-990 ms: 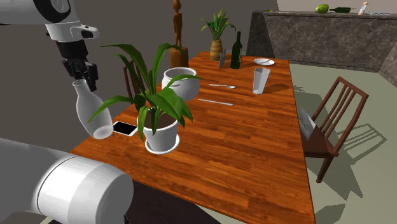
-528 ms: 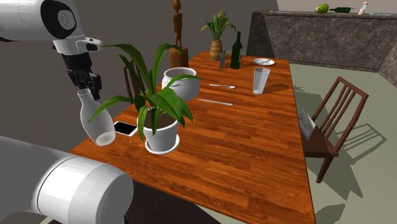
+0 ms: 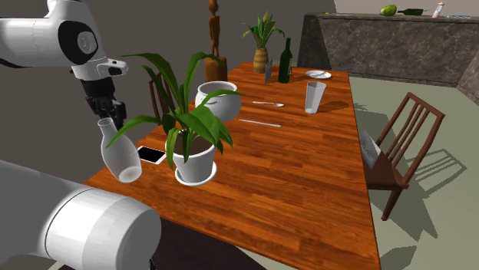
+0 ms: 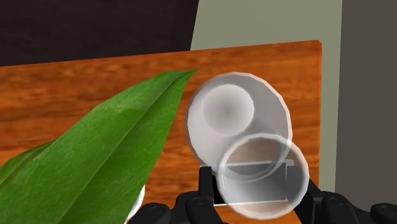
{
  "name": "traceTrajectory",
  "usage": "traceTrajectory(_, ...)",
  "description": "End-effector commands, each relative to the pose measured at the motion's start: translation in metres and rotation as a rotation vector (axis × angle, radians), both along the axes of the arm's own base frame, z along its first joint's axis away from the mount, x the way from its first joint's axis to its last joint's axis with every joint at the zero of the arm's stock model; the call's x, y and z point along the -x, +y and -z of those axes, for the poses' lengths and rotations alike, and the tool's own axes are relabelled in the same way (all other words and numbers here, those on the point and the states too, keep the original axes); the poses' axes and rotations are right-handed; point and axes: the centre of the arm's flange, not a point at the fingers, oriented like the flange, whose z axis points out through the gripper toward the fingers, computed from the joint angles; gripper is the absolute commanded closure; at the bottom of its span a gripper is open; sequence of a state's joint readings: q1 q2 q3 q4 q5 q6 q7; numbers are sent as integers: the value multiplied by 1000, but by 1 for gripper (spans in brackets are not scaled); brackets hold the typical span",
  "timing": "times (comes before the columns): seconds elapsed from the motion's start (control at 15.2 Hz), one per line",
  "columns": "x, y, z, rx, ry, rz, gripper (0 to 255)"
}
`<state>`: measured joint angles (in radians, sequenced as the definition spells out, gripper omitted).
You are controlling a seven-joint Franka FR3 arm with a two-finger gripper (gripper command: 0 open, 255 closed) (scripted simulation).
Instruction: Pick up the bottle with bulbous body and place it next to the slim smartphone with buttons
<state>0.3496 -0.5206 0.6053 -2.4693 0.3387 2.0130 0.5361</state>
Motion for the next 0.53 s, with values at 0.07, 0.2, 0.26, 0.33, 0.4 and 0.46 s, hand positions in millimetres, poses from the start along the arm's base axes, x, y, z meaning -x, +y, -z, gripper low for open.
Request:
traceTrajectory(0.07, 0, 0, 2, -1, -1, 0, 255)
traceTrajectory(0.2, 0, 0, 2, -1, -1, 0, 255)
traceTrajectory(0.26, 0, 0, 2, -1, -1, 0, 255)
traceTrajectory(0.33, 0, 0, 2, -1, -1, 0, 255)
traceTrajectory(0.4, 0, 0, 2, -1, -1, 0, 0)
traceTrajectory(0.46, 0, 0, 2, -1, -1, 0, 0)
